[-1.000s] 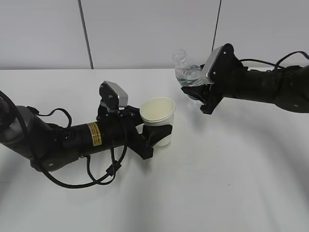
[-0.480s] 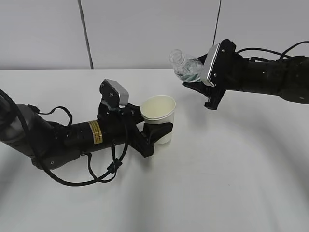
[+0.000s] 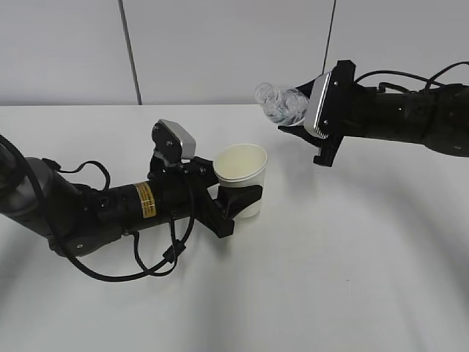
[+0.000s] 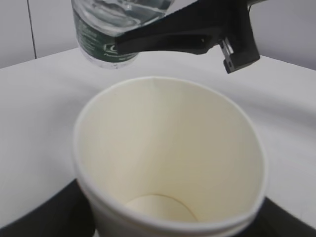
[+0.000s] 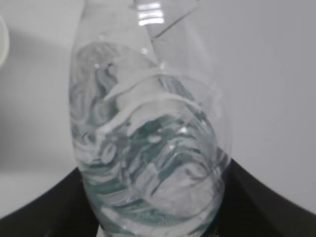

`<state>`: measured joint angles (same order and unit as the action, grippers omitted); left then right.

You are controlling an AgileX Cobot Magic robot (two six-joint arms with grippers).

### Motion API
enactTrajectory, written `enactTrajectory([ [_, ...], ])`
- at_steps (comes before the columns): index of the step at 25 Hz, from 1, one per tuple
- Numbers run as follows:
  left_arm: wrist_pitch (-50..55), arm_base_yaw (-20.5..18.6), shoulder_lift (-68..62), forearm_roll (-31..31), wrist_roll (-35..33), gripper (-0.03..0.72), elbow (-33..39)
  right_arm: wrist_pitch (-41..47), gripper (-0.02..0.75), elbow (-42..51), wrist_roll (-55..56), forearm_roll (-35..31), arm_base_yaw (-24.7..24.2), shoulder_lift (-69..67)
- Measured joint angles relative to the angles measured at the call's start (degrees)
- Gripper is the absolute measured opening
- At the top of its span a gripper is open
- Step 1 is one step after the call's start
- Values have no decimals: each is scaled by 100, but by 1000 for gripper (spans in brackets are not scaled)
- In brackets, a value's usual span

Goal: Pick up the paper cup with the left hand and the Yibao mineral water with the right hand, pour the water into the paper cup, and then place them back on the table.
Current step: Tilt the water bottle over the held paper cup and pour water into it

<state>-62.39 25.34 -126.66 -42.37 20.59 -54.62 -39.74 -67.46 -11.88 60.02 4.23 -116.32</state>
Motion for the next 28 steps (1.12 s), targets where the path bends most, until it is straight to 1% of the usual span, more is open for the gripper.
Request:
enactTrajectory([
  [11, 0, 0, 0, -114, 51, 427, -42, 75, 445, -141, -336, 25, 0, 0],
  [24, 0, 0, 0, -148, 76, 427, -73, 146, 445, -161, -1021, 27, 0, 0],
  [28, 83, 77, 0, -148, 76, 427, -167, 157, 445, -161, -1139, 27, 14, 0],
])
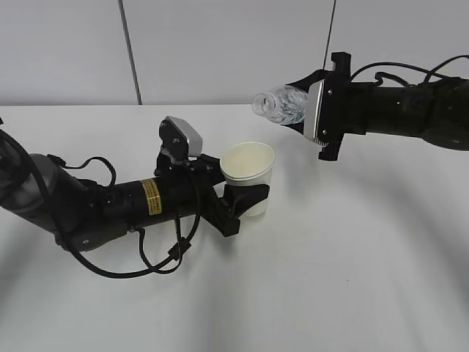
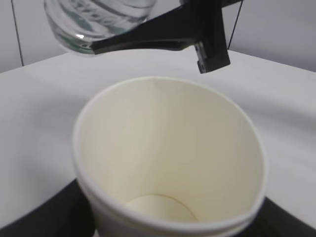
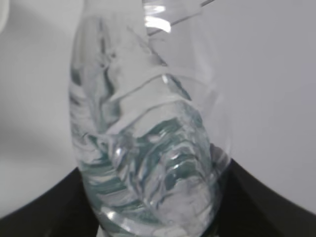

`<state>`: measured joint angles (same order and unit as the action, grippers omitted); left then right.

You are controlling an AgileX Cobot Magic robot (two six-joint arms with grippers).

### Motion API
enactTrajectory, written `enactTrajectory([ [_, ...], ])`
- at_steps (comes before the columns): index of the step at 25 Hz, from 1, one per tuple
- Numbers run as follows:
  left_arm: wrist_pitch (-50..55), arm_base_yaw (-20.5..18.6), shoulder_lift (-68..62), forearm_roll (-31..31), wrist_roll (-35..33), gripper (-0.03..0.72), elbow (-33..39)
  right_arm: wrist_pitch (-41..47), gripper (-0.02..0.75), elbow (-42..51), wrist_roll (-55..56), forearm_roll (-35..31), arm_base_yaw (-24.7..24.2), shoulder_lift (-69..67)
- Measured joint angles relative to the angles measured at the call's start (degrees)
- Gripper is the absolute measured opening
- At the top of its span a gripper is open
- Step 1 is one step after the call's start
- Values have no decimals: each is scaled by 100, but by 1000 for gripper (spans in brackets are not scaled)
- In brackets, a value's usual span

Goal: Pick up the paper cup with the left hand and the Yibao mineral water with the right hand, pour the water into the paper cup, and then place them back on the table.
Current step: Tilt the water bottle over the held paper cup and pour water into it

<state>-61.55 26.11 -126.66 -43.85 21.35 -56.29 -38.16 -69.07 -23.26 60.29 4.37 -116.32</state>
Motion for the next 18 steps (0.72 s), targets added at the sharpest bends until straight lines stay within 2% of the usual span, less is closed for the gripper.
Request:
enactTrajectory([
  [18, 218, 94, 0, -10, 0, 426, -134, 251, 445, 0, -527, 0, 40, 0],
])
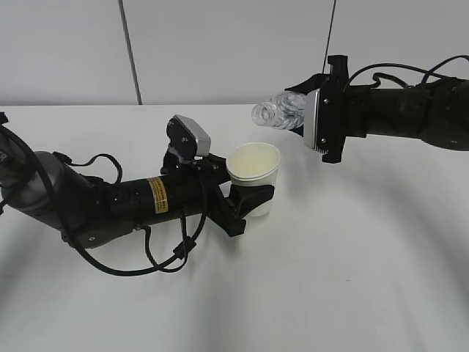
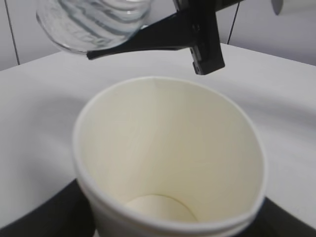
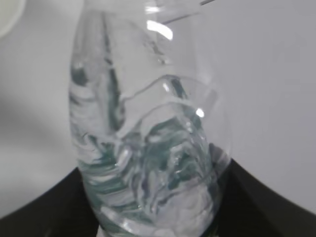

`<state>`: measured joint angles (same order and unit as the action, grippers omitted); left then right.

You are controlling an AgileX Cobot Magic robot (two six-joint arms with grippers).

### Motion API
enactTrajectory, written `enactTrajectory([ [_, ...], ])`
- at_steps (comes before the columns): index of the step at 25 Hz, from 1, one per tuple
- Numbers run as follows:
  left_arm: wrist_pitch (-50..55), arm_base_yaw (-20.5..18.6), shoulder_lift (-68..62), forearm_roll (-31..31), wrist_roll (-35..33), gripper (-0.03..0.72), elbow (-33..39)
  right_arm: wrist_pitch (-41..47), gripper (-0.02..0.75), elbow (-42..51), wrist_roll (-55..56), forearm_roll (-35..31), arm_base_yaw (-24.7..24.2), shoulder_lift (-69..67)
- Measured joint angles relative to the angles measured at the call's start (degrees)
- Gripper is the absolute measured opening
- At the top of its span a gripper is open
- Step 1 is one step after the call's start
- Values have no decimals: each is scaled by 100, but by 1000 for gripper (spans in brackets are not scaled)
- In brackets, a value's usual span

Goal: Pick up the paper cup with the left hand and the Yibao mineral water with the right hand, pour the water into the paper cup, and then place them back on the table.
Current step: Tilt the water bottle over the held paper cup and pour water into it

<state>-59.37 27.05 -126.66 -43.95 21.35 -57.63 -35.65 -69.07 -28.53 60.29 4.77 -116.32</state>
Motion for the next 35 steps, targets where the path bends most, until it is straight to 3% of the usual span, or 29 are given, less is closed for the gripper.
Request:
enactTrajectory([
  [35, 0, 0, 0, 0, 0, 426, 0, 35, 443, 0, -1431, -339, 0, 0],
])
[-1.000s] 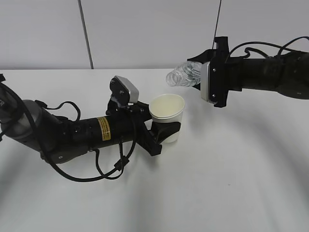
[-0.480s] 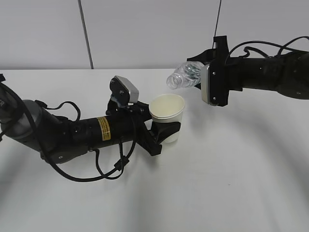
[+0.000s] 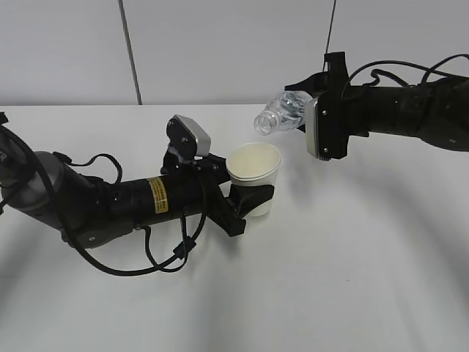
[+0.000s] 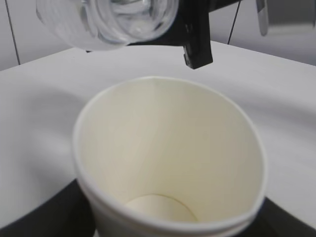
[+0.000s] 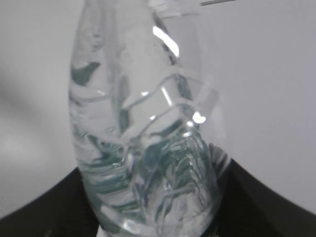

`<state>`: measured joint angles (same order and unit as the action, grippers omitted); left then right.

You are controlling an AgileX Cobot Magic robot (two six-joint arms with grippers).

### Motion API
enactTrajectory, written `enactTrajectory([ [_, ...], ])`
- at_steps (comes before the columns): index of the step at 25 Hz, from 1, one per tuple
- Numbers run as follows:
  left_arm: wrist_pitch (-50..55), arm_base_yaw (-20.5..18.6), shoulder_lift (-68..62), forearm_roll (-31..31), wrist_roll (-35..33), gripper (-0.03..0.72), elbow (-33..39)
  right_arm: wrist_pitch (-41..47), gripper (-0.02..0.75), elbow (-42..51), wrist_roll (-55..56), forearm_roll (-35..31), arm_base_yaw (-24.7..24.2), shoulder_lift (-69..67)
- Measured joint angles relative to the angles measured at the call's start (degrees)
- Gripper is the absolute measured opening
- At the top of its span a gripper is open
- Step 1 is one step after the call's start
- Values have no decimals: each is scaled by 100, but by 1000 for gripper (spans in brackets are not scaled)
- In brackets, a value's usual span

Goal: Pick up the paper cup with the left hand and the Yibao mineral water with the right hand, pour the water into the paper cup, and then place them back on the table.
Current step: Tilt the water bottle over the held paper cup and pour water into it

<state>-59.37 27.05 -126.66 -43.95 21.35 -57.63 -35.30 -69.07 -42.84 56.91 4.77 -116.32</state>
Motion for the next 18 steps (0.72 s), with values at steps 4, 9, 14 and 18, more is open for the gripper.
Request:
enactTrajectory([
  [4, 0, 0, 0, 0, 0, 426, 0, 0, 443, 0, -66, -2, 0, 0],
  [9, 0, 0, 0, 0, 0, 426, 0, 0, 443, 0, -212, -23, 13, 4],
  [14, 0, 0, 0, 0, 0, 426, 0, 12, 443, 0, -236, -32, 13, 92],
  [18, 0, 0, 0, 0, 0, 426, 0, 12, 443, 0, -248, -37, 13, 92],
])
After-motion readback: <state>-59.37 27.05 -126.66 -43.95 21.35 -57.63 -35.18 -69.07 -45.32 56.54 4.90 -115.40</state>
